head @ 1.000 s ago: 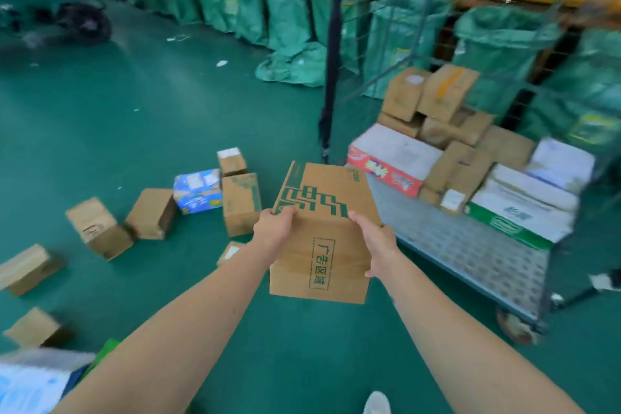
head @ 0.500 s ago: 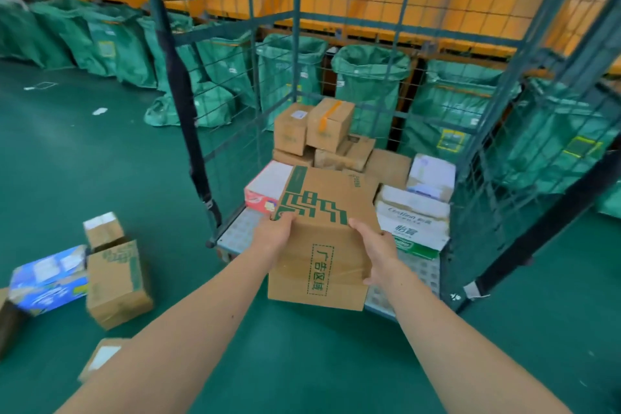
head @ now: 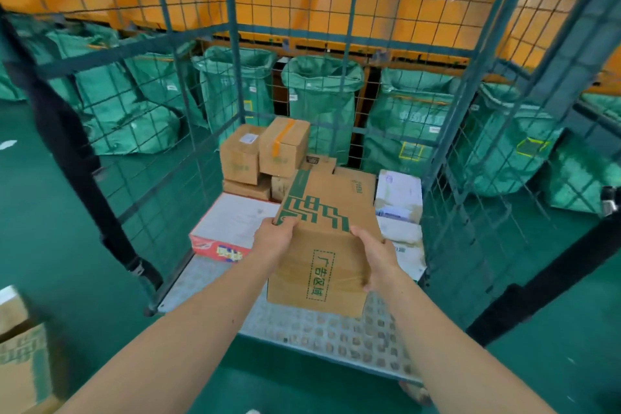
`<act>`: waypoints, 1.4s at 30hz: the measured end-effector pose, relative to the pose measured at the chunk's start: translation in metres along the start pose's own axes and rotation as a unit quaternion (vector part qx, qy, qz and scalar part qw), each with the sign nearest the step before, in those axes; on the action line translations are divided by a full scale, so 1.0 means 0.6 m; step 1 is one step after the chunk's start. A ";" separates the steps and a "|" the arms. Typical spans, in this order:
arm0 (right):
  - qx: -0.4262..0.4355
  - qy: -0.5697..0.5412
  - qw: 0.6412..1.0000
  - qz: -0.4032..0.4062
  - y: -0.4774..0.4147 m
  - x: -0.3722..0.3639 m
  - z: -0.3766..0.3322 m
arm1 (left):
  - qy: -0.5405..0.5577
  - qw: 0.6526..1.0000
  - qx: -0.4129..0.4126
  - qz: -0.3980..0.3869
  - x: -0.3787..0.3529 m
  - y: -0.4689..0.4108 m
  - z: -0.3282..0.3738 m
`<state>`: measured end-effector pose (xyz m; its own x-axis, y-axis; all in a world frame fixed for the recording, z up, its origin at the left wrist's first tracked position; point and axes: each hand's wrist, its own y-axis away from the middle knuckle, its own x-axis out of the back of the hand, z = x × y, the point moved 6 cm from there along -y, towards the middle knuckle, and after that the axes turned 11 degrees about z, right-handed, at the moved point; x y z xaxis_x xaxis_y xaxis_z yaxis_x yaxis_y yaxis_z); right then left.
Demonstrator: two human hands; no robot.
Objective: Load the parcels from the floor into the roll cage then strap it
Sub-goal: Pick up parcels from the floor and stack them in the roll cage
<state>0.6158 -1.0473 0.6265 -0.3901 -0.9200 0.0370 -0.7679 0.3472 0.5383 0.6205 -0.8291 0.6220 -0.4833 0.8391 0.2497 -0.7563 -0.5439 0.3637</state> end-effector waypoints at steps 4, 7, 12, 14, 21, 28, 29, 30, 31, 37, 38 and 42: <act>-0.006 -0.026 1.000 0.013 -0.092 -0.077 -0.046 | -0.012 1.000 -0.020 -0.020 -0.041 -0.122 0.062; -0.006 -0.035 0.999 0.021 -0.163 -0.134 -0.078 | -0.021 0.999 -0.034 -0.034 -0.069 -0.205 0.110; -0.002 -0.060 0.998 0.023 -0.257 -0.205 -0.127 | -0.027 0.998 -0.039 -0.047 -0.122 -0.322 0.157; -0.012 -0.062 0.998 0.019 -0.291 -0.228 -0.147 | -0.032 0.998 -0.026 -0.049 -0.143 -0.362 0.172; -0.025 -0.074 0.996 0.031 -0.456 -0.305 -0.219 | -0.029 0.998 -0.007 -0.056 -0.247 -0.516 0.233; 0.009 -0.026 0.998 0.065 -0.636 -0.384 -0.296 | -0.039 0.997 0.047 -0.055 -0.357 -0.684 0.274; 0.023 -0.007 0.998 0.065 -0.661 -0.396 -0.309 | -0.041 0.996 0.055 -0.052 -0.370 -0.704 0.277; 0.039 0.008 0.997 0.065 -0.683 -0.408 -0.321 | -0.044 0.996 0.062 -0.053 -0.383 -0.726 0.278; 0.054 0.021 0.996 0.065 -0.708 -0.419 -0.332 | -0.047 0.995 0.068 -0.054 -0.400 -0.752 0.275; 0.121 0.128 0.979 0.106 -0.846 -0.482 -0.373 | -0.023 0.992 0.117 -0.040 -0.482 -0.874 0.261; 0.139 0.153 0.972 0.109 -0.863 -0.495 -0.376 | -0.014 0.992 0.118 -0.027 -0.492 -0.889 0.261; 0.214 0.249 0.939 0.103 -0.902 -0.536 -0.391 | 0.016 0.989 0.144 0.028 -0.524 -0.947 0.242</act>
<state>1.2763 -0.9819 0.5206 -0.3490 -0.7594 0.5491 -0.8777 0.4702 0.0924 1.2662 -0.7858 0.4674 -0.5374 0.8055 0.2499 -0.5736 -0.5663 0.5918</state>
